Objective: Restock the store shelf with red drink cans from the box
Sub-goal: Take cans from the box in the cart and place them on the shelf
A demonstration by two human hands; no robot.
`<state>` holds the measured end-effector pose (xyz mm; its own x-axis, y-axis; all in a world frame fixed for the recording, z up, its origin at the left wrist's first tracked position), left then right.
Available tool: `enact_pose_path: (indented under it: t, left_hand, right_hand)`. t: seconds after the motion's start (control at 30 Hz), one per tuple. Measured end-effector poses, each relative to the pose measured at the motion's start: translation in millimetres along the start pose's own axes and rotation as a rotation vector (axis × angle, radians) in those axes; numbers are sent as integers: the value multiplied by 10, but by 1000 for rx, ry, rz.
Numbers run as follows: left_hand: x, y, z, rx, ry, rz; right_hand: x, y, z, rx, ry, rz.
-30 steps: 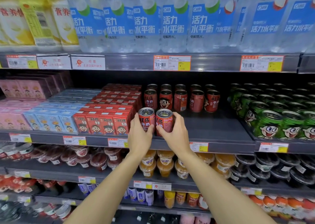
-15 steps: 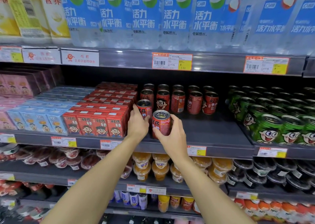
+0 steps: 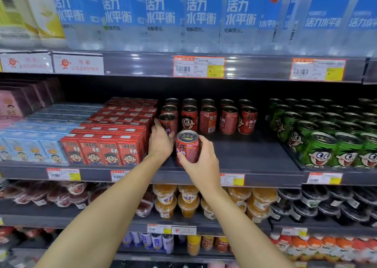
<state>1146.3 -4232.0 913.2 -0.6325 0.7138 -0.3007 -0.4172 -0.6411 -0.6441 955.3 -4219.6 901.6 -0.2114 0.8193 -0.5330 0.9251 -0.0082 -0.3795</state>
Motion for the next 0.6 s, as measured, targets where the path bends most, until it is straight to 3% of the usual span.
enact_pose_path:
  t: [0.6]
  left_hand:
    - [-92,27,43,-105,-45,-86]
  right_hand:
    - [-2,11,-7,-4,16,-6]
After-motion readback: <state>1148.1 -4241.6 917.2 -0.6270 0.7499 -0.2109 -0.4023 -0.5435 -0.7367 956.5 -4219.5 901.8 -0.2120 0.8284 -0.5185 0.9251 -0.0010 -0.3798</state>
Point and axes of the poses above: each hand's wrist, its own x-axis away from the middle knuckle, its own y-axis out of the palm, z = x × y, the point moved 8 cm from there along -x, towards the middle knuckle, and after that the axes turned 1 degree about -x, right-handed, at the moved point
